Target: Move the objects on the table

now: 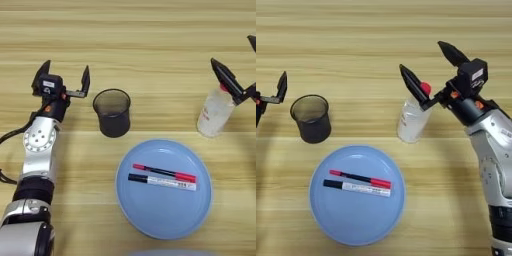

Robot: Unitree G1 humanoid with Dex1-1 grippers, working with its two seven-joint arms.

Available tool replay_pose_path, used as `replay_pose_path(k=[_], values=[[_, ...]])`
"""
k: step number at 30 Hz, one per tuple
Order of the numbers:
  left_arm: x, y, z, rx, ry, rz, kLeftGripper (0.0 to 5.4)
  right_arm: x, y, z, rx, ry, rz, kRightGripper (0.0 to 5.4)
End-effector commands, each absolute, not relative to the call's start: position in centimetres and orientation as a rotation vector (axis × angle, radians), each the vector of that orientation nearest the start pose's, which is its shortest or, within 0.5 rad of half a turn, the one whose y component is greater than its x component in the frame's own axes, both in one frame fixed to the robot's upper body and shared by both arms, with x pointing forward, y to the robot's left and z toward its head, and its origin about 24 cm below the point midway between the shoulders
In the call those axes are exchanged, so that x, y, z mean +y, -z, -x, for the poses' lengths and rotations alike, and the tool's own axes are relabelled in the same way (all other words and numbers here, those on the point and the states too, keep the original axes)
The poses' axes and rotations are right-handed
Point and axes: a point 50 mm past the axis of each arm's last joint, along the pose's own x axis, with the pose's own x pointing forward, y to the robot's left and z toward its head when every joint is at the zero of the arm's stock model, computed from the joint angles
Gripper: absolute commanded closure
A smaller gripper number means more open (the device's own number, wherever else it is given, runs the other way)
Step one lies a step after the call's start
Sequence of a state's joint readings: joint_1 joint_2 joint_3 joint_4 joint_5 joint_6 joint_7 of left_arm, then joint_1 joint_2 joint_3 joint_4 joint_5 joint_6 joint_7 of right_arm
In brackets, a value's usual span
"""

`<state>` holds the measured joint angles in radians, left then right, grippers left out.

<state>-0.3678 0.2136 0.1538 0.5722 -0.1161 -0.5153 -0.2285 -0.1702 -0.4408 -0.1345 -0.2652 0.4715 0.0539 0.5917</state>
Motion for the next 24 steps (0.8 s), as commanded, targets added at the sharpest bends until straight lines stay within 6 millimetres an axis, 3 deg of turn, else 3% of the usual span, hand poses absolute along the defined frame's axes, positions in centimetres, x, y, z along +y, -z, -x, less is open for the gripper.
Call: replay_pose_path(k=[1, 24], values=[[20.6, -7.3, -31.5, -0.322, 0.095, -0.114, 0.02, -19.5, -15.7, -26.0, -0.327, -0.643, 0.138, 0.00], [20.7, -7.5, -31.5, -0.325, 0.095, -0.119, 0.02, -19.7, -12.2, -26.9, -0.109, -0.650, 0.173, 0.00]])
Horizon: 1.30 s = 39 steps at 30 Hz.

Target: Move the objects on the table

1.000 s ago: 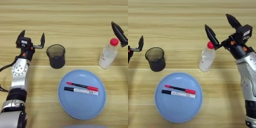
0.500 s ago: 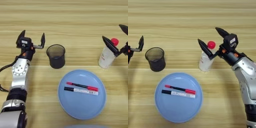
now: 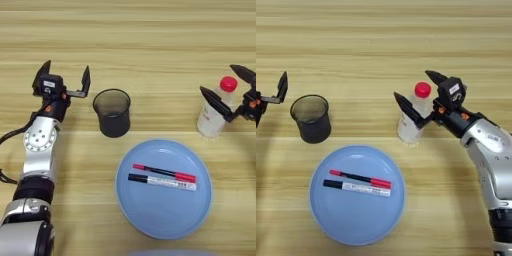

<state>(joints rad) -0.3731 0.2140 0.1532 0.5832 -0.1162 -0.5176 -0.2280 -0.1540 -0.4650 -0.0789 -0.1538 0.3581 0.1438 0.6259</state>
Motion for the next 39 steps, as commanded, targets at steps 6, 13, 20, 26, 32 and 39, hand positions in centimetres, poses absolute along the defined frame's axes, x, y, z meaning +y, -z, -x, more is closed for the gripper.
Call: replay_pose_path(k=[6, 13, 20, 26, 32, 39], values=[[20.7, -7.5, -31.5, -0.325, 0.095, -0.121, 0.02, -19.5, -11.0, -27.0, -0.062, -0.658, 0.175, 0.00], [20.7, -7.4, -31.5, -0.325, 0.095, -0.121, 0.00, -19.5, -10.1, -27.3, -0.037, -0.654, 0.182, 0.17], [20.7, -7.4, -31.5, -0.325, 0.095, -0.121, 0.00, -19.7, -9.7, -27.4, -0.022, -0.649, 0.184, 0.91], [20.7, -7.4, -31.5, -0.325, 0.095, -0.121, 0.00, -19.6, -9.7, -27.4, -0.024, -0.649, 0.186, 1.78], [20.7, -7.4, -31.5, -0.325, 0.095, -0.121, 0.00, -19.3, -10.3, -27.5, -0.062, -0.660, 0.188, 2.29], [20.7, -7.4, -31.6, -0.326, 0.095, -0.119, 0.00, -18.0, -11.9, -27.4, -0.165, -0.692, 0.172, 2.40]])
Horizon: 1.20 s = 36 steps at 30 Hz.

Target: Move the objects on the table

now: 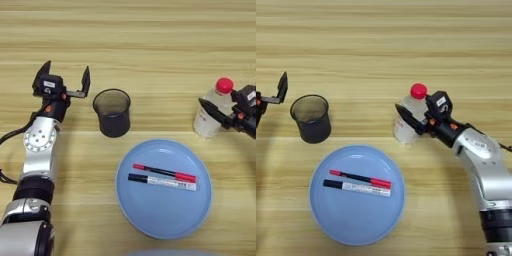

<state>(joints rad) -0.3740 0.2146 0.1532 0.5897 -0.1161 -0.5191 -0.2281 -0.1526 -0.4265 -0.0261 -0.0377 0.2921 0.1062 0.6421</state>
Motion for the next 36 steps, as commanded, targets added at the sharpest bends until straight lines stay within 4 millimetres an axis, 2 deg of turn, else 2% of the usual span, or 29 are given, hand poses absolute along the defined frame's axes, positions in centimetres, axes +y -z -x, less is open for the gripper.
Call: replay_pose_path(k=[1, 8, 15, 36], values=[[20.7, -7.4, -31.6, -0.326, 0.096, -0.119, 0.00, -17.6, -12.2, -27.5, -0.186, -0.702, 0.166, 2.40], [20.7, -7.4, -31.6, -0.325, 0.095, -0.118, 0.00, -15.5, -13.7, -28.1, -0.264, -0.748, 0.140, 2.40], [20.7, -7.3, -31.6, -0.324, 0.095, -0.118, 0.00, -14.1, -14.3, -28.8, -0.285, -0.772, 0.139, 2.41], [20.6, -7.4, -31.6, -0.329, 0.092, -0.117, 0.00, -11.8, -11.5, -30.0, -0.178, -0.794, 0.141, 2.43]])
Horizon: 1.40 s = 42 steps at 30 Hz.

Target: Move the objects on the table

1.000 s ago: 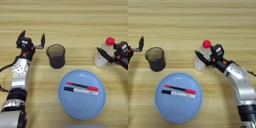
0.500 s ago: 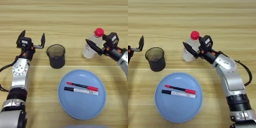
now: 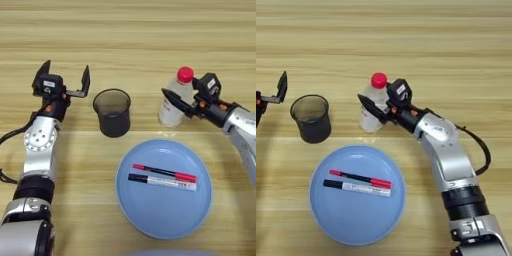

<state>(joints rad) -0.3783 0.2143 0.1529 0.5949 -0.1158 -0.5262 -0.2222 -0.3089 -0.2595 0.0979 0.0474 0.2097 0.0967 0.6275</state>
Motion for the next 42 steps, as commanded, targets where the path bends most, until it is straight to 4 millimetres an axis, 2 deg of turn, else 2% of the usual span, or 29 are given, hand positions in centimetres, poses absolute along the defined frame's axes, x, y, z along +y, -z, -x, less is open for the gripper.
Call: replay_pose_path(k=[1, 15, 21, 34, 42], values=[[20.6, -7.4, -31.6, -0.329, 0.092, -0.118, 0.00, -11.7, -11.4, -30.1, -0.174, -0.796, 0.144, 2.43], [20.6, -7.4, -31.5, -0.331, 0.091, -0.118, 0.00, -11.1, -10.3, -30.0, -0.127, -0.799, 0.157, 2.43], [20.6, -7.4, -31.6, -0.331, 0.091, -0.119, 0.00, -11.1, -10.2, -30.1, -0.124, -0.798, 0.155, 1.48], [20.7, -7.4, -31.6, -0.329, 0.092, -0.120, 0.00, -11.0, -10.6, -30.0, -0.155, -0.797, 0.143, 0.03], [20.7, -7.4, -31.6, -0.329, 0.093, -0.120, 0.00, -11.1, -11.8, -29.9, -0.233, -0.791, 0.129, 0.03]])
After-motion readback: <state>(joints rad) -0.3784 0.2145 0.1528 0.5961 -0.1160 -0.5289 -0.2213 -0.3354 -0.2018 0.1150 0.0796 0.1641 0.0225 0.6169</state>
